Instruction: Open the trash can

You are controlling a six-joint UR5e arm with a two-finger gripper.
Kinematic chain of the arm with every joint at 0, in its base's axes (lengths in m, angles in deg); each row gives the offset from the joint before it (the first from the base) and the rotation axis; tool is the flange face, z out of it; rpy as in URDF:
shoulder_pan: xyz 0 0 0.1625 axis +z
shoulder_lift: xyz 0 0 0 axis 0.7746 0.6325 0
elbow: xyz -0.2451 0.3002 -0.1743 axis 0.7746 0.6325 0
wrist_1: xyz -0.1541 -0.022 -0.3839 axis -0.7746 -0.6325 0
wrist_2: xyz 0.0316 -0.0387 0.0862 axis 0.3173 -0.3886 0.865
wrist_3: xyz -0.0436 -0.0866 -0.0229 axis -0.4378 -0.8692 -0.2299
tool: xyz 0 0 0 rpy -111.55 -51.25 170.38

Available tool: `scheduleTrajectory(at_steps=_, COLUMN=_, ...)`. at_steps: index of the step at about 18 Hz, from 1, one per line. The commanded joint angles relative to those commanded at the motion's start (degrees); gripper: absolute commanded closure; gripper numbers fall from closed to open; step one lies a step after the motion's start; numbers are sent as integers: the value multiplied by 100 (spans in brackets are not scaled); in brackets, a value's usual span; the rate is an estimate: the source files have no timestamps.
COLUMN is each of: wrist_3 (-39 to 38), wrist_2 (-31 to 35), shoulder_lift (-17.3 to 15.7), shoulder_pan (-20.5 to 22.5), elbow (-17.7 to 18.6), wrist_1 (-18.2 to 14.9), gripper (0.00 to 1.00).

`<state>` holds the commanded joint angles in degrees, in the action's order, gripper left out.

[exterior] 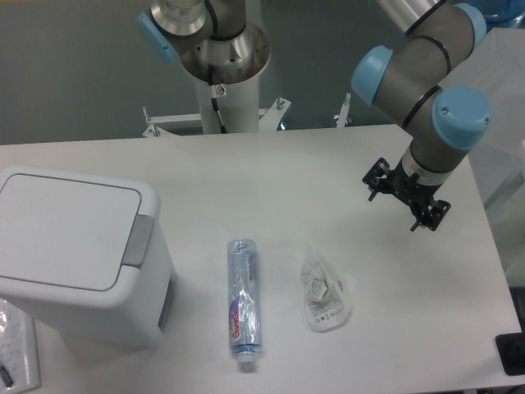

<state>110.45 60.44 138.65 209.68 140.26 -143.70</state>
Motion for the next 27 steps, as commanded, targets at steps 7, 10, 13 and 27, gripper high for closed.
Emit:
scheduleTrajectory(at_steps=7, wrist_3=0, wrist_2=-52, shoulder_lift=-17, shoulder_pan=-9, elbow=-9, wrist_1=26, gripper=0)
scheduleTrajectory(at_steps=10, wrist_3=-26, wrist_2=-815, shoulder_lift=-44, shoulder_pan=-9, elbow=-9, wrist_1=481, gripper=0)
scheduleTrajectory(at_steps=13, wrist_3=-411, wrist_2=-1177, shoulder_lift=-53, shoulder_pan=-18, elbow=-9, wrist_1=887, gripper=0)
scheduleTrajectory(at_steps=27, wrist_3=-4216, wrist_2=-2267, shoulder_lift=53, shoulder_pan=-1124, elbow=-851, wrist_1=1248, gripper=0)
